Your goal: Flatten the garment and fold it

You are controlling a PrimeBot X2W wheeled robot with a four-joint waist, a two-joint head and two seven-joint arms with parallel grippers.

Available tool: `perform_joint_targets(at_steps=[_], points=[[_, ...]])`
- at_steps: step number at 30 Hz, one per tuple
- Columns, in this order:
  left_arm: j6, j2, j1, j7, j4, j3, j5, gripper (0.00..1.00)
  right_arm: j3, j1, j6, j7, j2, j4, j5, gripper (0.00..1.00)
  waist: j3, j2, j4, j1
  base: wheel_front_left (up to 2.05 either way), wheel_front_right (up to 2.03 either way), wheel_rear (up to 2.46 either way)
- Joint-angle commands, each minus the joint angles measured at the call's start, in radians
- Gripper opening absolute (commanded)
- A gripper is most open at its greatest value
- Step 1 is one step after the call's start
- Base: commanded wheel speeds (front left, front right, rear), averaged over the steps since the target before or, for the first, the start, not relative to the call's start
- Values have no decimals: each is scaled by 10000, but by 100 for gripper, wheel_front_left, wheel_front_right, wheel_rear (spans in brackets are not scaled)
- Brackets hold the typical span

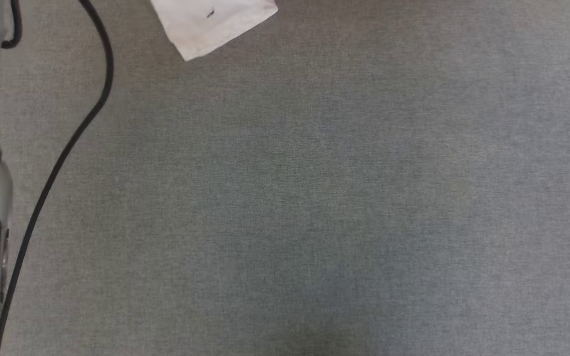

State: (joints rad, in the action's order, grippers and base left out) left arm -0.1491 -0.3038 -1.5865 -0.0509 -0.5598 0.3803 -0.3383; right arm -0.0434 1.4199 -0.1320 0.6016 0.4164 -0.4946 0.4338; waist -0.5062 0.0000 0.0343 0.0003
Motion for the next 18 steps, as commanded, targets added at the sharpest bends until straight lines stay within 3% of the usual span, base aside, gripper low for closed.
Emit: perform_joint_targets(at_steps=[1,9,18], points=[[63,49,125,-243,-162,11,-29,0,-117,-99,13,-108,-71,-117,102,0,-18,0,-112,-3,0,0,0],[280,420,2443,-1550,-856,188,-442,0,-1255,-2431,13,-814,417,-15,1522,0,815,0,-474,-3,0,0,0],[48,320,6970,-2071,330,-126,-1047,0,-1798,-7000,13,-2057,533,608,3053,0,2967,0,-690,-3,0,0,0]])
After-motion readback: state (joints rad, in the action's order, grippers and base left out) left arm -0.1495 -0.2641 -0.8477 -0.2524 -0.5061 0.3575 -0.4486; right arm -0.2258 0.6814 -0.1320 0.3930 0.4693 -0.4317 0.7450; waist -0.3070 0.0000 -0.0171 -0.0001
